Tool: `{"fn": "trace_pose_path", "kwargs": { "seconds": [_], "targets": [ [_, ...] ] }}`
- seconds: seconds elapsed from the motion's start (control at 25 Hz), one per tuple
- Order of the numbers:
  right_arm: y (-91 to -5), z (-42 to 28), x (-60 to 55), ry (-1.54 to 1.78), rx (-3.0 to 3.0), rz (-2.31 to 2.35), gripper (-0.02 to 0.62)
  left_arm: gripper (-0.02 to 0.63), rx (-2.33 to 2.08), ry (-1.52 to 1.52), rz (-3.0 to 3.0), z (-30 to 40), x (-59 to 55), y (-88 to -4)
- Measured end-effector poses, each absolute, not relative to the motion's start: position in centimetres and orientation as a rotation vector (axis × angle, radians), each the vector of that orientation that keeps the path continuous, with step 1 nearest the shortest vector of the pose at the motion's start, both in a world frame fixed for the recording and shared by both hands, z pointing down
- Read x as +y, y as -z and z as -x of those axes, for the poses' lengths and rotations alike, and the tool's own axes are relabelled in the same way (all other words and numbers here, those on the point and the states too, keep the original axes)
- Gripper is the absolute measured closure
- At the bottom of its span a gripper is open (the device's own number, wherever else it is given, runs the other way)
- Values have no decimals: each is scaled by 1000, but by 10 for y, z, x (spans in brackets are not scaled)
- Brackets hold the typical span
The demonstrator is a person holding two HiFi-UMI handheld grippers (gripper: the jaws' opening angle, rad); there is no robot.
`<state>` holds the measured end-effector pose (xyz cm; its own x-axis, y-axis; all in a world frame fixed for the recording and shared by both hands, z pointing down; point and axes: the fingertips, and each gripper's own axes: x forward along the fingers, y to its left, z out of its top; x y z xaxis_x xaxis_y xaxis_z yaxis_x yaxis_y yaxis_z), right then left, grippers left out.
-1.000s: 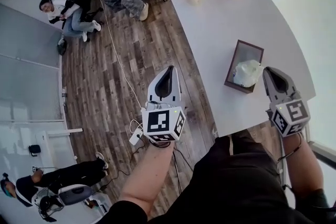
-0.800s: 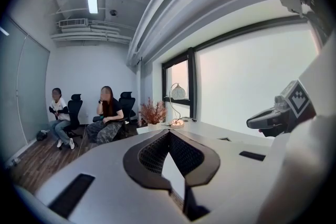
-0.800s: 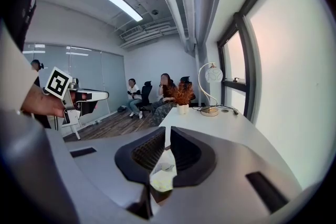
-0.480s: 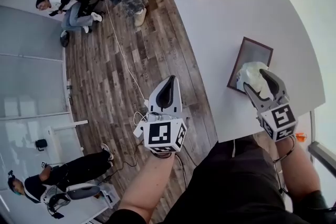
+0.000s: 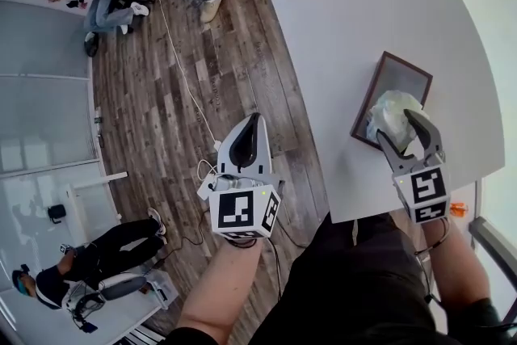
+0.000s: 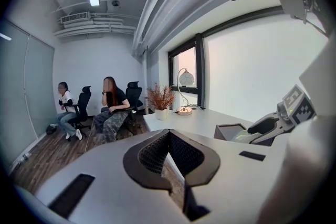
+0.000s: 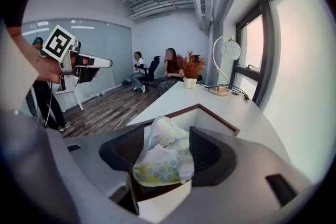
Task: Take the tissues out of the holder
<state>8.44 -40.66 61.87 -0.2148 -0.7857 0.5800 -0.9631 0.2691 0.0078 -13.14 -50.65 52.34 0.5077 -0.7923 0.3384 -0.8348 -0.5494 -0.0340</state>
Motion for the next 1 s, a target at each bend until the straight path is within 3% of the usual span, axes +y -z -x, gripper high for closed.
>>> {"fn": "trace_pose_path", "kwargs": {
  "seconds": [0.12,0.28,0.32,1.0],
  "targets": [
    [-622,-87,-405,-501,-2035,-1550,330,601,-1422,-475,-2590,138,-506,-528],
    [-621,-96,-409,-491,-2022,-1588,550,601,-1443,-459,-2581,140,-509,-527],
    [-621,-97,-409,-489,-2027,-1590,566,601,-1447,-452,-2580,140,-510,-526],
    [-586,-110,-405,-454,-2080,-1580,584,601,-1488,-365,-2613,124,-514,-488]
  ]
}}
